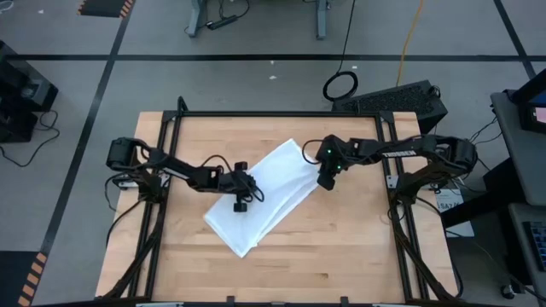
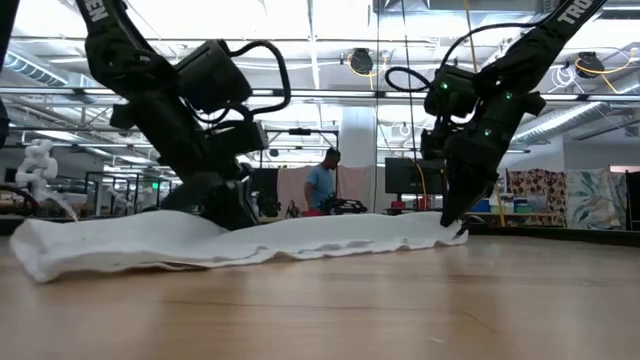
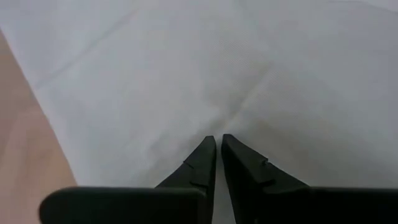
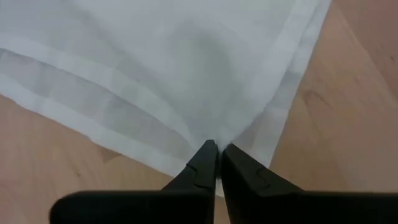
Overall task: Roll napkin
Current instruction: Fold the white table napkin
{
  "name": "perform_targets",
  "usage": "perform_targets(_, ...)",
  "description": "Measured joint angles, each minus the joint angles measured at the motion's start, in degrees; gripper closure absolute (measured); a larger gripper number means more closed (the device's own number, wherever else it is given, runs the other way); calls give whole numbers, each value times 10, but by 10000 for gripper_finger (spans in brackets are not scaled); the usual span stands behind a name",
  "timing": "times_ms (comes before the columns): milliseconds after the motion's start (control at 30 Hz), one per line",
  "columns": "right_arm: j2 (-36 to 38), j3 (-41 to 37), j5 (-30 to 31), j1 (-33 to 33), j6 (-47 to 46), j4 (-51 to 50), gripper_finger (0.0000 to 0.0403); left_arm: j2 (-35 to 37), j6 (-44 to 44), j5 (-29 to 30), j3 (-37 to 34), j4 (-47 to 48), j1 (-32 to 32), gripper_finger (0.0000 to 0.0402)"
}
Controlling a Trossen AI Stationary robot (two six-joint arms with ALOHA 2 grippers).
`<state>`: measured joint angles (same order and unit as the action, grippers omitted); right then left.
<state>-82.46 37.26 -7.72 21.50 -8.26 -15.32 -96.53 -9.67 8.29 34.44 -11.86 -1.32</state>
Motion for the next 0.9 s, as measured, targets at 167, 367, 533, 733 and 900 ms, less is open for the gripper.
perform_targets(167,54,0,50,-34,-17,-14,329,0,-59,-1,0,-1,-28,361)
perform_targets(367,90,0,142,-139,-18,10,262,16,-83,-3,-1,7,-56,361)
perform_targets(533,62,0,268,-227,-24,47,236,50,-73,-4,-3,11,-53,361)
perform_targets(733,18,0,280,-249,1,127,239,63,-33,-16,-1,6,-31,361)
perform_targets(900,-53,1,203,-250,108,266,254,63,38,-38,-2,10,-4,361)
